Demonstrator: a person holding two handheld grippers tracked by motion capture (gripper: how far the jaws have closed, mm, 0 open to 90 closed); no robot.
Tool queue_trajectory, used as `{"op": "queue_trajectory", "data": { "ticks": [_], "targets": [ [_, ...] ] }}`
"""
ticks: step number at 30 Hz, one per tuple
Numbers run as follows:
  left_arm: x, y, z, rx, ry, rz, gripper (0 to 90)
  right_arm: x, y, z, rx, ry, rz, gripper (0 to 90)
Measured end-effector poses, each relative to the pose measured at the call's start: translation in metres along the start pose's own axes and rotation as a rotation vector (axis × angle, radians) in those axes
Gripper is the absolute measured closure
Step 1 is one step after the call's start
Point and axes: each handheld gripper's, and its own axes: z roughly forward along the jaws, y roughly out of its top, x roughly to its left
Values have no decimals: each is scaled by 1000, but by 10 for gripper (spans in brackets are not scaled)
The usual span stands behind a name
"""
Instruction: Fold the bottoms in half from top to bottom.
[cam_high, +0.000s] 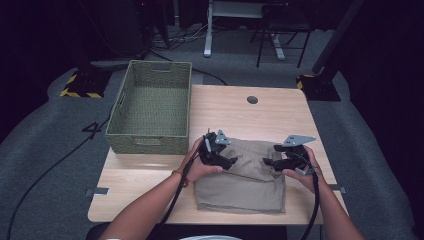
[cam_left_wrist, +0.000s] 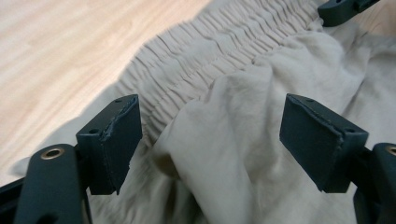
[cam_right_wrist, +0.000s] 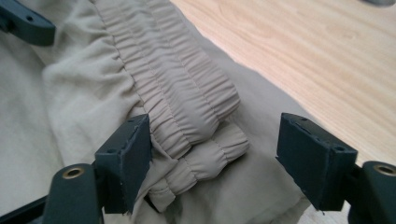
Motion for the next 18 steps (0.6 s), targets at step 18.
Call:
{"op": "queue_trajectory", "data": {
  "ticks": [18],
  "targets": [
    [7, -8, 7, 72, 21, -15, 177, 7, 4, 20, 119, 64, -31, 413]
  ]
}}
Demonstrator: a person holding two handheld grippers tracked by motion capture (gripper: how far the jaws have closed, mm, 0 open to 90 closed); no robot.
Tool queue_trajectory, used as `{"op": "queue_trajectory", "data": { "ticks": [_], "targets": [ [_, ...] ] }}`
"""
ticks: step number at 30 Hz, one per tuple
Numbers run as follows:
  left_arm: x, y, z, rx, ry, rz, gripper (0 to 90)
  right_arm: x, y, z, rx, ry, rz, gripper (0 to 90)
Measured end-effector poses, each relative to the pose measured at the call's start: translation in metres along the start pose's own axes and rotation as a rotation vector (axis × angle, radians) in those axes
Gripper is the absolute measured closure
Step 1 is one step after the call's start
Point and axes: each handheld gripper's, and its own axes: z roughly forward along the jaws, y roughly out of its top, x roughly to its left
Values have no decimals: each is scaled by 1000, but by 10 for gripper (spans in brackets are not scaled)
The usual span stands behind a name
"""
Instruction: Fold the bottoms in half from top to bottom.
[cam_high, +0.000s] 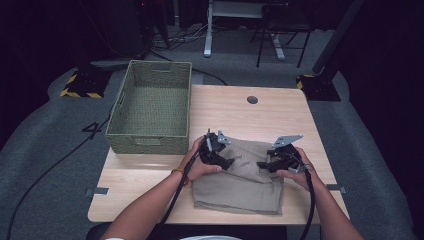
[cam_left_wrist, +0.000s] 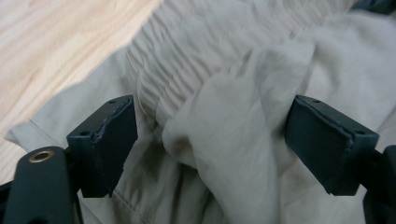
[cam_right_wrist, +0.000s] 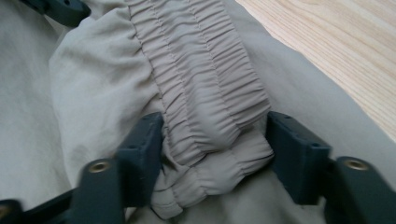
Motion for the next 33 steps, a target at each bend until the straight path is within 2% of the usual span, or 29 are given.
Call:
{"op": "queue_trajectory", "data": {
  "ticks": [2, 5, 7, 11, 13, 14, 17, 19, 21, 23, 25, 27, 29, 30, 32, 33],
  "targets": [
    [1, -4, 2, 19, -24, -3, 176, 3, 2, 0, 2, -27, -48, 515],
    [2, -6, 1, 17, -28, -3, 174, 7, 5, -3, -7, -46, -92, 607],
    [2, -7, -2, 22, -34, 13, 175, 11, 7, -7, -29, -54, -116, 644],
    [-1, -8, -10, 9, -23, 62, 168, 18, 11, -19, -96, -62, -167, 715],
    [-2, -9, -16, -17, -11, 63, 171, 21, 13, -29, -156, -58, -186, 735],
    [-2, -10, -20, -34, -10, 53, 170, 24, 14, -34, -193, -44, -204, 744],
    [-4, -14, -35, -65, -1, 69, 170, 36, 15, -47, -237, -27, -276, 758],
    [-6, -18, -45, -78, 5, 86, 170, 46, 15, -54, -259, -6, -330, 765],
    [-9, -24, -57, -81, 14, 122, 171, 59, 13, -60, -277, 29, -409, 765],
    [-11, -31, -68, -80, 8, 143, 171, 71, 10, -63, -275, 82, -474, 765],
    [-14, -37, -78, -91, 4, 159, 171, 82, 4, -61, -248, 135, -530, 765],
    [-16, -43, -86, -93, -12, 157, 173, 91, -5, -55, -213, 179, -567, 763],
    [-17, -48, -93, -100, 2, 168, 177, 95, -12, -51, -197, 200, -571, 755],
    [-16, -51, -97, -116, -2, 154, 177, 97, -16, -49, -188, 197, -576, 747],
    [-15, -55, -100, -129, -4, 124, 173, 101, -23, -47, -181, 231, -571, 703],
    [-14, -56, -101, -127, -2, 122, 173, 102, -26, -46, -173, 247, -571, 675]
  ]
}}
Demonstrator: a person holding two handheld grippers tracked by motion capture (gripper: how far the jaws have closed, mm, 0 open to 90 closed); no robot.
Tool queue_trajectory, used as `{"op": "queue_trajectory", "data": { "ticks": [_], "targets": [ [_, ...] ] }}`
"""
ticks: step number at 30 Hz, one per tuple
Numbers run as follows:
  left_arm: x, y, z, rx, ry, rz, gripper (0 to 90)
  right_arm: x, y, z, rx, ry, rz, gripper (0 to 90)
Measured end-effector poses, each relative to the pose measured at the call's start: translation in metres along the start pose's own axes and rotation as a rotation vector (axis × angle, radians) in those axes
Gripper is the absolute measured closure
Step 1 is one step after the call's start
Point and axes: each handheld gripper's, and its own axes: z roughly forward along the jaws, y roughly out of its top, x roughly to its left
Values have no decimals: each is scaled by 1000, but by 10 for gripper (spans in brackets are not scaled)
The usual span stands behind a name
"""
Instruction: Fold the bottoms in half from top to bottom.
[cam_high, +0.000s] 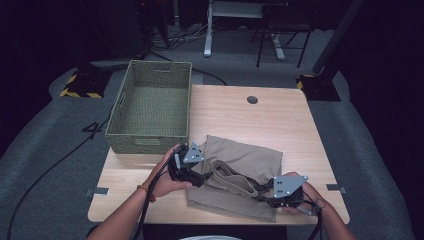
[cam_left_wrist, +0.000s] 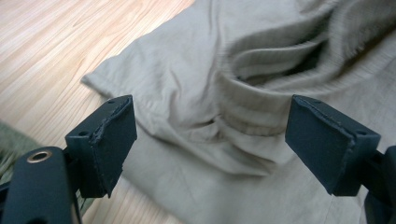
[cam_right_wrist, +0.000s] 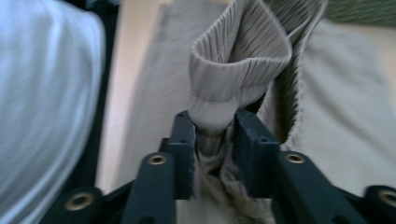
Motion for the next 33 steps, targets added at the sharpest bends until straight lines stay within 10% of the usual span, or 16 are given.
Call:
{"op": "queue_trajectory", "data": {
  "ticks": [5, 14, 21, 33],
  "targets": [
    [7, -2, 1, -5, 47, -29, 184, 11, -4, -3, 2, 45, 3, 542],
    [8, 4, 19, 3, -9, -8, 184, -4, -2, -38, -179, -92, 145, 483],
    [-6, 4, 45, 74, -47, 74, 212, -20, -8, 0, -19, -201, 307, 381],
    [-36, -21, 55, 127, -87, 127, 212, -12, -37, 30, 128, -220, 374, 133]
  ]
}}
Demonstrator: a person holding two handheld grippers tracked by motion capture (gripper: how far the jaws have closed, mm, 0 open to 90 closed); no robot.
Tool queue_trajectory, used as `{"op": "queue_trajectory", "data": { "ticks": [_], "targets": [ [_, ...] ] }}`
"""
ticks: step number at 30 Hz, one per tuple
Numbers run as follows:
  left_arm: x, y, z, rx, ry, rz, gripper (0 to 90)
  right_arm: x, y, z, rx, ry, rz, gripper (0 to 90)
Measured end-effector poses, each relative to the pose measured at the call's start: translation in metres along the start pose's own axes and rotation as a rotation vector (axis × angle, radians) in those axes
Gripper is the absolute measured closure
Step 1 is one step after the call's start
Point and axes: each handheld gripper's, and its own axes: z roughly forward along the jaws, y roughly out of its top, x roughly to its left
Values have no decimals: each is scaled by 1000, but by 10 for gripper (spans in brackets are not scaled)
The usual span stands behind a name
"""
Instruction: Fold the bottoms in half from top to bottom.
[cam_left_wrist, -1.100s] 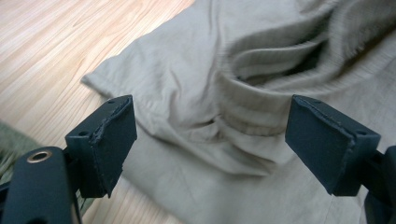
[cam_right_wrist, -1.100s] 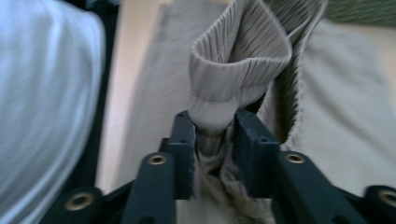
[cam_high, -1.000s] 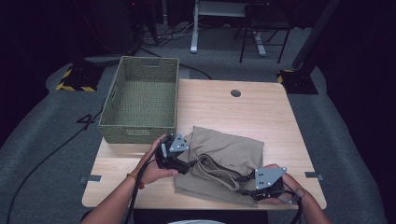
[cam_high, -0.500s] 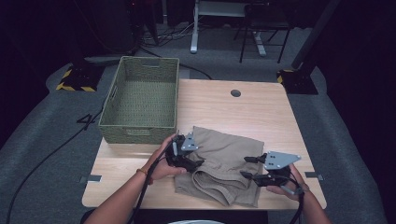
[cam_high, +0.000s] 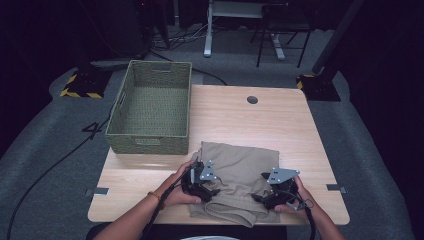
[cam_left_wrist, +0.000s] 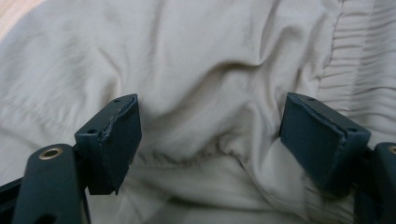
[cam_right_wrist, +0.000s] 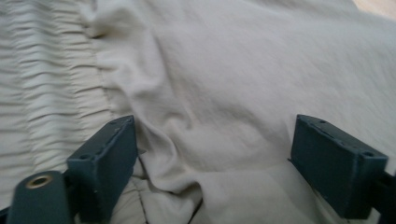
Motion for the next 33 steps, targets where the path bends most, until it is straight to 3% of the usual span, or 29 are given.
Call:
{"op": "queue_trajectory", "data": {
  "ticks": [3, 6, 9, 11, 13, 15, 17, 20, 23, 26, 28, 30, 33],
  "targets": [
    [-6, 2, 5, -9, -15, 33, 218, -6, -2, 1, 9, -4, 13, 104],
    [-7, 4, 8, -10, -22, 30, 185, -16, -4, 3, 18, -45, 24, 93],
    [-2, 8, 17, -20, -43, -30, 136, -26, -6, 3, 18, -39, 38, 71],
    [-1, 10, 21, -25, -49, -37, 105, -35, -6, 3, 28, -46, 48, 71],
    [1, 13, 20, -7, -49, -29, 107, -41, -5, 0, 45, -71, 24, 105],
    [4, 13, 12, -21, -29, -19, 159, -45, -4, -5, 34, -47, 26, 160],
    [7, 12, 3, -36, -13, -23, 192, -52, -3, -12, -21, -47, 70, 163],
    [16, 7, -12, -62, 6, -63, 166, -60, 1, -20, -54, -69, 102, 165],
    [24, 1, -21, -68, 63, -89, 163, -69, 8, -23, -69, -112, 128, 195],
    [31, -5, -17, -49, 91, -139, 165, -84, 13, -18, -54, -172, 180, 200],
    [33, -6, -11, -34, 92, -134, 166, -95, 16, -13, -41, -171, 222, 198],
    [32, -6, -6, -8, 104, -113, 172, -104, 19, -5, -11, -198, 225, 196],
    [32, -8, 1, 11, 104, -120, 161, -116, 20, 7, 6, -182, 270, 183]
  ]
}}
